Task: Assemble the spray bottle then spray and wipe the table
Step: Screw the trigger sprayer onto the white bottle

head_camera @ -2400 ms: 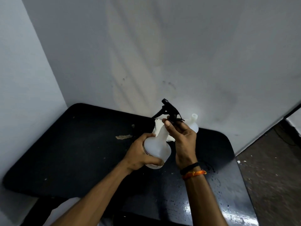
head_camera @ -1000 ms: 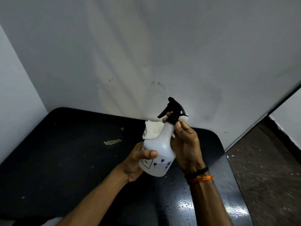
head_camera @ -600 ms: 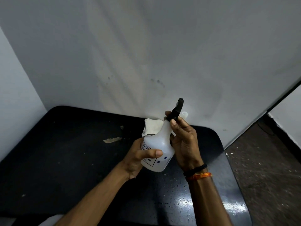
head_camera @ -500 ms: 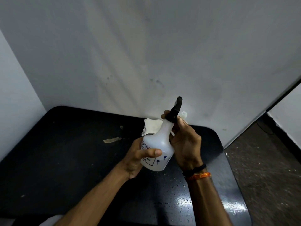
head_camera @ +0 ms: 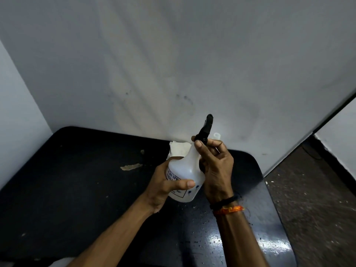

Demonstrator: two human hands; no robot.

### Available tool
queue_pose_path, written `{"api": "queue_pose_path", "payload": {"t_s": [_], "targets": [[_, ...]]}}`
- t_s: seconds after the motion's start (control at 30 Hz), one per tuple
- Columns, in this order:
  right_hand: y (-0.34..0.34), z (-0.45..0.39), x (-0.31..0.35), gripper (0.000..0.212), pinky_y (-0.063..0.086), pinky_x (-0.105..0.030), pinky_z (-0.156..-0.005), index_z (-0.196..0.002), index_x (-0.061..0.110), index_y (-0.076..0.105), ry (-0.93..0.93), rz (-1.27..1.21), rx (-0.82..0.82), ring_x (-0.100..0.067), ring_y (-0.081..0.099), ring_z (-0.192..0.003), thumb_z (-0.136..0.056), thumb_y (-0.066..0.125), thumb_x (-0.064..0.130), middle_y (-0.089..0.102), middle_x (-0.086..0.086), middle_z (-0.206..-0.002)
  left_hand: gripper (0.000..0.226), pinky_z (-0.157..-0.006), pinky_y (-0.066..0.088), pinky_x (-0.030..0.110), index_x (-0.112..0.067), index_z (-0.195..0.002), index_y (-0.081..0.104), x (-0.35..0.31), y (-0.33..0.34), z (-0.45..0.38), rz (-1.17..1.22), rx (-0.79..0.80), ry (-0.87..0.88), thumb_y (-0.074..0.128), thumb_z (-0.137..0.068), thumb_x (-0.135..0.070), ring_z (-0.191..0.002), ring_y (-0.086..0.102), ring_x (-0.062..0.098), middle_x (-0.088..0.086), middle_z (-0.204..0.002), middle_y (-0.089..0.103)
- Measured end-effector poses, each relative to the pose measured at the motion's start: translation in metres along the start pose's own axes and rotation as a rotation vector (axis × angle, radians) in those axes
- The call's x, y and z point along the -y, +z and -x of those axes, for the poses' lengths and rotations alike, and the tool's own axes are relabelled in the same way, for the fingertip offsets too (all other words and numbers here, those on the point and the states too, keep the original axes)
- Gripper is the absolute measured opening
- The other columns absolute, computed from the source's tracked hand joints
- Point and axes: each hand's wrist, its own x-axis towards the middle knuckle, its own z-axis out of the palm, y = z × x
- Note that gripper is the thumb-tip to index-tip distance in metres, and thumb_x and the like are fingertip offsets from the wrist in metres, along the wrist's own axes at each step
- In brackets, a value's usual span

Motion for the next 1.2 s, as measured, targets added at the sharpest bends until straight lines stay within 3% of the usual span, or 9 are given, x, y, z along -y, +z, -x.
{"api": "queue_pose_path", "payload": {"t_s": [0.17, 0.43, 0.57, 0.67, 0.8, 0.9, 1.03, 1.1, 1.2], "targets": [[-0.003, 0.0, 0.003, 0.019, 0.049, -0.048, -0.086, -0.092, 0.009, 0.068, -0.01, -0.026, 0.052, -0.031, 0.065, -0.102, -0.087, 0.073, 0.026, 0.069, -0.029, -0.116, 0.062, -0.079, 0.058, 0.028, -0.023, -0.118, 0.068, 0.003, -0.001, -0.002, -0.007, -0.014, 0.008, 0.087, -0.059, -0.024, -0.101, 0.072, 0.026, 0.008, -0.109, 0.074], [0.001, 0.0, 0.002, 0.042, 0.052, -0.05, -0.098, -0.106, 0.015, 0.076, -0.015, 0.048, 0.038, -0.025, 0.067, -0.104, -0.069, 0.087, 0.031, 0.075, -0.006, -0.107, 0.076, -0.078, 0.059, 0.027, -0.014, -0.124, 0.061, 0.005, -0.003, -0.003, -0.072, -0.045, 0.033, 0.09, -0.055, -0.027, -0.101, 0.072, 0.025, 0.008, -0.111, 0.072], [0.0, 0.003, 0.005, 0.032, 0.057, -0.029, -0.081, -0.107, 0.02, 0.078, 0.039, 0.047, 0.125, -0.014, 0.07, -0.105, -0.087, 0.069, 0.043, 0.074, -0.004, -0.119, 0.072, -0.079, 0.059, 0.025, -0.02, -0.123, 0.063, 0.007, -0.003, -0.003, -0.08, -0.041, 0.036, 0.09, -0.056, -0.026, -0.102, 0.072, 0.023, 0.005, -0.112, 0.073], [-0.004, 0.005, 0.005, 0.03, 0.057, -0.029, -0.079, -0.106, 0.019, 0.077, 0.08, -0.012, 0.137, -0.014, 0.07, -0.102, -0.095, 0.055, 0.036, 0.072, -0.008, -0.122, 0.071, -0.078, 0.059, 0.026, -0.024, -0.121, 0.064, 0.007, -0.004, -0.003, -0.095, -0.047, 0.04, 0.092, -0.055, -0.026, -0.101, 0.072, 0.023, 0.003, -0.112, 0.072], [0.0, 0.003, 0.006, 0.02, 0.053, -0.038, -0.084, -0.09, 0.016, 0.077, 0.024, 0.043, 0.092, -0.019, 0.068, -0.091, -0.083, 0.077, 0.034, 0.073, -0.004, -0.096, 0.072, -0.079, 0.06, 0.027, -0.027, -0.122, 0.063, 0.007, -0.006, -0.003, -0.122, -0.044, 0.047, 0.091, -0.056, -0.028, -0.104, 0.071, 0.022, 0.001, -0.114, 0.071], [0.001, 0.002, 0.005, 0.029, 0.05, -0.043, -0.084, -0.084, 0.017, 0.072, -0.003, 0.073, 0.041, -0.019, 0.064, -0.086, -0.069, 0.087, 0.037, 0.07, -0.001, -0.087, 0.072, -0.08, 0.059, 0.026, -0.03, -0.123, 0.062, 0.009, -0.004, -0.003, -0.142, -0.038, 0.049, 0.091, -0.057, -0.031, -0.106, 0.07, 0.02, -0.002, -0.115, 0.07], [-0.003, 0.004, 0.007, 0.041, 0.058, -0.03, -0.075, -0.112, 0.007, 0.071, 0.055, -0.013, 0.131, -0.017, 0.071, -0.097, -0.091, 0.063, 0.042, 0.074, -0.009, -0.112, 0.073, -0.081, 0.059, 0.028, -0.022, -0.124, 0.062, 0.011, -0.005, -0.004, -0.108, -0.042, 0.034, 0.09, -0.057, -0.028, -0.104, 0.07, 0.025, 0.005, -0.115, 0.071], [-0.006, 0.004, 0.009, 0.046, 0.058, -0.03, -0.082, -0.126, 0.0, 0.064, 0.069, -0.02, 0.176, -0.019, 0.068, -0.11, -0.096, 0.052, 0.033, 0.069, -0.014, -0.126, 0.073, -0.08, 0.059, 0.027, -0.019, -0.124, 0.062, 0.012, -0.006, -0.004, -0.09, -0.038, 0.027, 0.09, -0.057, -0.025, -0.102, 0.071, 0.025, 0.008, -0.114, 0.072], [-0.006, 0.003, 0.007, 0.036, 0.056, -0.032, -0.089, -0.122, 0.003, 0.068, 0.029, 0.07, 0.205, -0.019, 0.064, -0.117, -0.097, 0.055, 0.027, 0.069, -0.011, -0.127, 0.074, -0.079, 0.059, 0.027, -0.019, -0.125, 0.062, 0.013, -0.007, -0.004, -0.097, -0.042, 0.026, 0.089, -0.056, -0.026, -0.102, 0.071, 0.025, 0.007, -0.113, 0.072]]}}
